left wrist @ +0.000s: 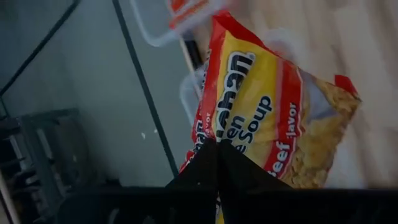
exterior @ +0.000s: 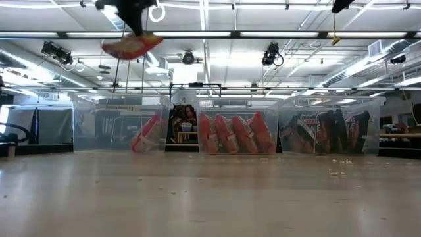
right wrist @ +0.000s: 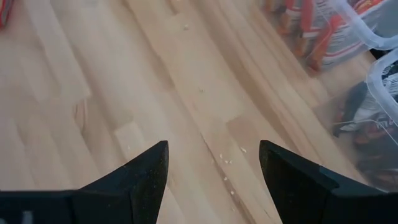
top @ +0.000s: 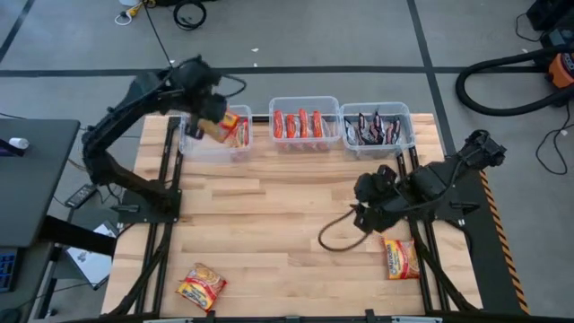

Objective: Sort Maruchan noodles
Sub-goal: Put the red noodle pack into the top left transparent bin

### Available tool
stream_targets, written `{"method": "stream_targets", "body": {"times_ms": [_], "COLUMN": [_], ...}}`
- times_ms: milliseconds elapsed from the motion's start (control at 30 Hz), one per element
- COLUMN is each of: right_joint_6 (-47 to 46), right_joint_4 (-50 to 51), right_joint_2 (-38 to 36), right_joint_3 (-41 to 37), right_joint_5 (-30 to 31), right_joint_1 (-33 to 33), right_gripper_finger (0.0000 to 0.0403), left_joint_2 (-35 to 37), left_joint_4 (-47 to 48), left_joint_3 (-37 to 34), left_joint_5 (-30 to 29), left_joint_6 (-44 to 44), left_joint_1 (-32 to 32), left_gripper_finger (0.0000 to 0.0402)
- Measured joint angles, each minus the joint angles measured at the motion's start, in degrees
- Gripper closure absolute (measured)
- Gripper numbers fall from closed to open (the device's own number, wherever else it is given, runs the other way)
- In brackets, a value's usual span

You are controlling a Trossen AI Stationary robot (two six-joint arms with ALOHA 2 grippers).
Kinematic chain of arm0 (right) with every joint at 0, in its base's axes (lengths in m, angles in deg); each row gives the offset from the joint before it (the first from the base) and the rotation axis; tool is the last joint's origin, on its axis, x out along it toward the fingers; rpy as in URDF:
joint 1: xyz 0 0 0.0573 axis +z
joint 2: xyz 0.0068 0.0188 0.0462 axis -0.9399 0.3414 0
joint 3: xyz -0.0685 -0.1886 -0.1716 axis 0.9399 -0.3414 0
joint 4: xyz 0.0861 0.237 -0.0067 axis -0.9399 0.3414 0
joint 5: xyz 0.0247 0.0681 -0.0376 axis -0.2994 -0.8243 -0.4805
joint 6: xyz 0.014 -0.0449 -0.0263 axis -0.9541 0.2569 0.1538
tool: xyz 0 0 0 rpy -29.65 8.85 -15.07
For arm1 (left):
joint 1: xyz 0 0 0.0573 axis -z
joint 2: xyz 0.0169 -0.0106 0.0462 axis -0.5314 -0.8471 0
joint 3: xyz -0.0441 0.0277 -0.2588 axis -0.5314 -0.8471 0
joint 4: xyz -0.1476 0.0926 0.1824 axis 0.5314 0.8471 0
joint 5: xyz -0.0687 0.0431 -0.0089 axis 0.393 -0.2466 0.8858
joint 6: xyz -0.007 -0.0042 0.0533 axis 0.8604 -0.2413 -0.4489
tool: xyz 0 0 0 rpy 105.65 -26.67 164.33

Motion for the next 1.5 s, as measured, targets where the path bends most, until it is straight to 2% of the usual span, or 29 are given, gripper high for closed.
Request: {"method": "stream_targets", "body": {"times_ms": [67,233,500,767,967,1100,1333,1500], "right_joint_6": [-0.03,0.43,0.09,-0.04,-0.08,-1.10,-2.44,-2.63], "right_joint_4": [-0.78,-1.98,-2.17,-2.28,-1.26,-1.28,-1.28,-1.23], "right_joint_2": [0.02,0.02,0.02,0.02,0.02,0.02,0.02,0.02], "right_joint_3": [-0.01,-0.01,-0.01,-0.01,-0.01,-0.01,-0.01,-0.01], "right_joint_5": [0.02,0.44,0.37,-1.46,-4.87,-5.03,-5.25,-5.25], "right_joint_1": [-1.66,-4.63,-4.68,-2.97,-3.04,-3.36,-3.49,-3.51], "right_gripper_finger": [0.0147,0.0147,0.0147,0.0147,0.0147,0.0147,0.0147,0.0147], "left_joint_2": [0.11,0.46,-0.61,-0.62,-0.63,-0.72,-3.98,-6.03], "left_joint_4": [-3.86,-6.66,-22.43,-29.82,-35.09,-38.47,-39.84,-44.91], "left_joint_3": [-3.53,-12.20,-24.75,-33.04,-36.22,-37.45,-38.22,-38.22], "left_joint_5": [0.31,-0.39,-2.00,4.16,11.59,16.50,17.10,17.09], "left_joint_6": [-2.84,-10.71,-22.04,-25.39,-25.51,-25.56,-25.55,-25.55], "left_joint_1": [-1.91,-5.56,-7.37,-8.76,-8.89,-9.47,-9.23,-7.87], "left_gripper_finger": [0.0401,0.0401,0.0402,0.0401,0.0398,0.0396,0.0394,0.0393]}}
